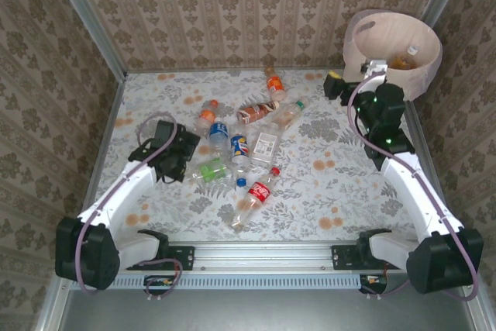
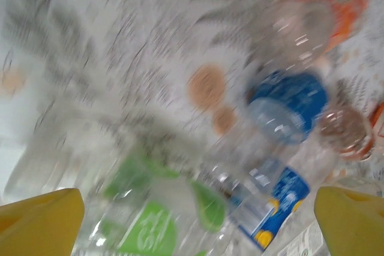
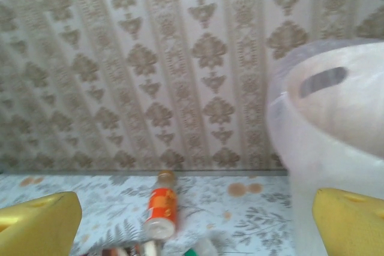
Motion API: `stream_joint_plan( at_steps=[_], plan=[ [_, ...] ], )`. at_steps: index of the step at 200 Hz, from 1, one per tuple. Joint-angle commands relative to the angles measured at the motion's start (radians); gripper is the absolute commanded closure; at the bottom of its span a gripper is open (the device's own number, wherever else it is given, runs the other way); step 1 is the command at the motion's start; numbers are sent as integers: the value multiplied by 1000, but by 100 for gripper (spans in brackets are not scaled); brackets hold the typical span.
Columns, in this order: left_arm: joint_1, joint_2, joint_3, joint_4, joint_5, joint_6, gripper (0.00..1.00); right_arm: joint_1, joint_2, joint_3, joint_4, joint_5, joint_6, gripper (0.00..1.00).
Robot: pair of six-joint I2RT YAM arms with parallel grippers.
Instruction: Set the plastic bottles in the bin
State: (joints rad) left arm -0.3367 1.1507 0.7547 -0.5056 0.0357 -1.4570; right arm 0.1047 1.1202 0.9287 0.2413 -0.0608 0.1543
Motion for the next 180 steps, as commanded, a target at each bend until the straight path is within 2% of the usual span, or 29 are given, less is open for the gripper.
stream_joint_plan(
  at_steps=[1,23,41,58,94,130,165,180],
  plan=[
    [-15,-40,-61,-15,114,-264,0,29,-45,-85,148,-195,-54,0],
    [-48,-62,-66,-22,79,-336,0,69,-59,-127,144,-267,-104,0],
    [-79,-42,-77,12,97,-405,0,100,-62,-125,107,-293,-159,0],
    [-99,1,-98,66,126,-474,0,142,-66,-128,76,-319,-255,0],
    [-111,54,-141,152,113,-596,0,235,-84,-128,-5,-380,-423,0],
    [-113,86,-142,144,51,-628,4,305,-73,-128,-89,-372,-517,0],
    [-106,166,-161,235,33,-653,10,332,-53,-151,-77,-384,-532,0],
    [-86,202,-187,301,51,-669,16,345,-40,-150,-84,-386,-534,0]
  ],
)
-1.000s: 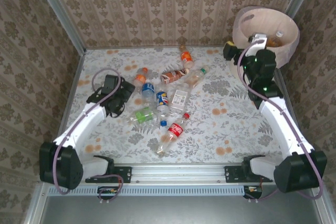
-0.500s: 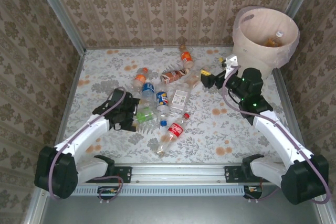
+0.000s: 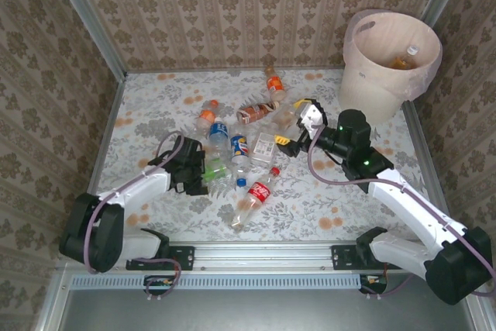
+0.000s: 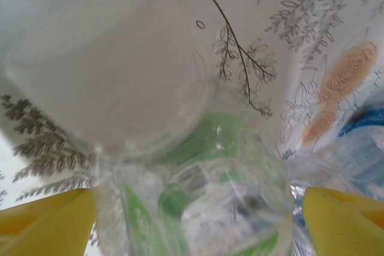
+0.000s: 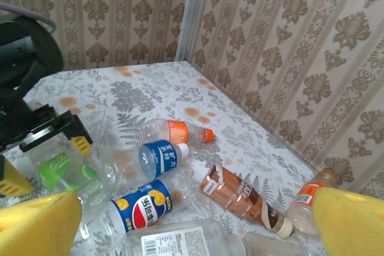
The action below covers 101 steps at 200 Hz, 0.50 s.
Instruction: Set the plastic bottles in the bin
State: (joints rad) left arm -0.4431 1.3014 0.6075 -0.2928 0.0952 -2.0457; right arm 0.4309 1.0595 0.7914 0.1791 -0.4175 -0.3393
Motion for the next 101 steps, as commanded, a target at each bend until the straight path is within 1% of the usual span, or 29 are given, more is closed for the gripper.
stream_joint_plan(
  at_steps=[1,16,39,67,84,101],
  plan=[
    [22,53,-42,93,-9,-82,16,20,21,-13,-21,-29,-41,0],
    [28,72,-67,138,-17,-97,22,31,30,-15,-31,-29,-47,0],
    [28,84,-57,121,-37,-78,31,47,45,-13,-42,-26,-55,0],
    [29,79,-66,157,-79,-63,43,68,70,2,-44,-41,-54,0],
    [30,51,-79,174,-119,-44,46,84,92,11,-29,-62,-36,0],
    [35,-12,-75,151,-182,16,48,110,121,19,-11,-80,-9,0]
  ],
)
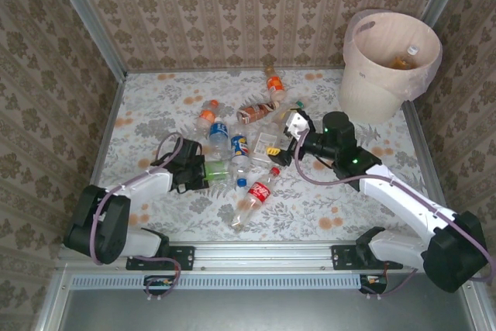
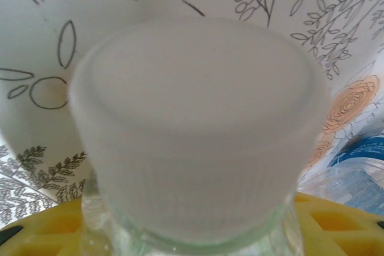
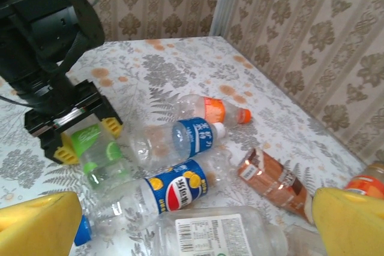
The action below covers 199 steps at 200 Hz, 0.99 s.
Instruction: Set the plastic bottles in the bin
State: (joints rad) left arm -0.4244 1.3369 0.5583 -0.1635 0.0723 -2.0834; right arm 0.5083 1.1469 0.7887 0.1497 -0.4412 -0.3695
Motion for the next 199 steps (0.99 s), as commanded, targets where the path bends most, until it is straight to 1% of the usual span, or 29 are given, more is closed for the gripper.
stream_joint_plan(
  at_steps=[1,7,25,26,34,44,58,73,94,101,109,130,146,162,165,168,174,199],
  plan=[
    [17,-53,-26,19,-164,59,47,34,36,22,20,-56,23,0],
    [20,-81,-16,-3,-191,102,47,43,50,24,33,-45,45,0],
    [27,-183,34,-111,-303,299,46,55,97,60,29,-15,164,0],
    [28,-188,39,-115,-303,334,46,54,104,66,25,-14,178,0],
    [32,-244,57,-133,-347,432,45,53,125,87,9,-12,226,0],
    [37,-300,89,-131,-385,602,46,54,151,120,-21,-21,275,0],
    [40,-357,146,-138,-405,800,46,54,182,150,-38,-62,315,0],
    [45,-372,222,-124,-370,1000,46,55,205,170,-24,-86,368,0],
    [35,-335,353,-101,-266,1245,50,54,236,217,-37,-141,414,0],
    [30,-311,398,-93,-205,1317,50,53,237,239,-54,-162,419,0],
    [28,-278,448,-85,-129,1387,50,53,273,262,-68,-173,435,0],
    [7,-185,563,-79,50,1500,50,53,296,299,-64,-184,483,0],
    [-13,-125,626,-47,176,1533,51,54,308,307,-34,-226,495,0],
    [-25,-71,675,-15,295,1536,51,54,318,316,-9,-215,523,0],
    [-25,-62,686,-15,308,1536,51,54,319,317,-3,-213,526,0],
    [-54,-53,695,-16,313,1536,51,54,321,317,1,-212,529,0],
    [-72,-37,709,-21,314,1537,51,55,326,323,12,-215,535,0],
    [-110,5,727,10,341,1534,51,56,356,338,68,-226,559,0]
  ],
)
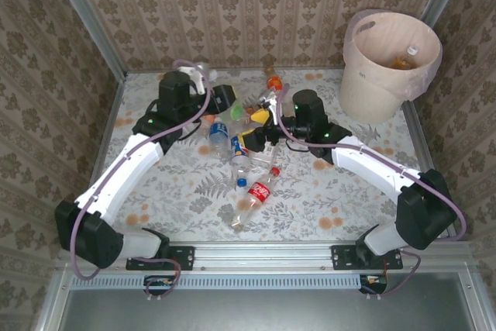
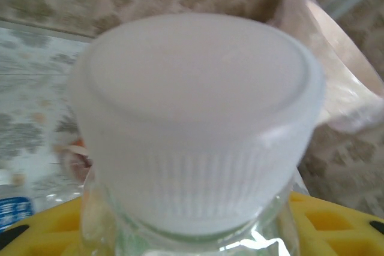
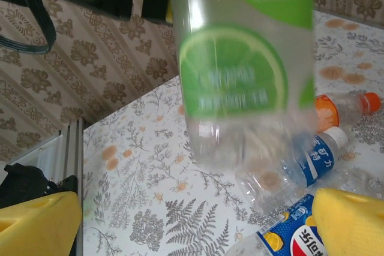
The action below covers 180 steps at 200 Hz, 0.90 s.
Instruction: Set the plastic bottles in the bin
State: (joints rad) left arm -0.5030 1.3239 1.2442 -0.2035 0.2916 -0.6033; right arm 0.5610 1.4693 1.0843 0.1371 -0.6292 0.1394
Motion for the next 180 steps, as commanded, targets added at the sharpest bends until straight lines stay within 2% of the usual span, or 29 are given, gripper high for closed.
stream_joint_plan(
  at_steps=[1,27,68,99,150,163,180],
  plan=[
    [-32,19,41,52,125,53,51,4,35,43,82,-37,52,0],
    [-46,37,29,105,153,31,51,5,83,81,104,41,85,0],
    [-49,51,12,139,159,6,51,4,123,105,164,80,110,4],
    [-49,63,30,114,158,14,51,4,138,134,125,75,74,24],
    [-46,74,40,95,138,20,49,4,130,115,164,77,76,51],
    [-44,73,43,92,134,21,48,4,126,112,156,82,65,56],
    [-39,69,44,88,132,22,45,4,123,111,143,101,54,58]
  ],
)
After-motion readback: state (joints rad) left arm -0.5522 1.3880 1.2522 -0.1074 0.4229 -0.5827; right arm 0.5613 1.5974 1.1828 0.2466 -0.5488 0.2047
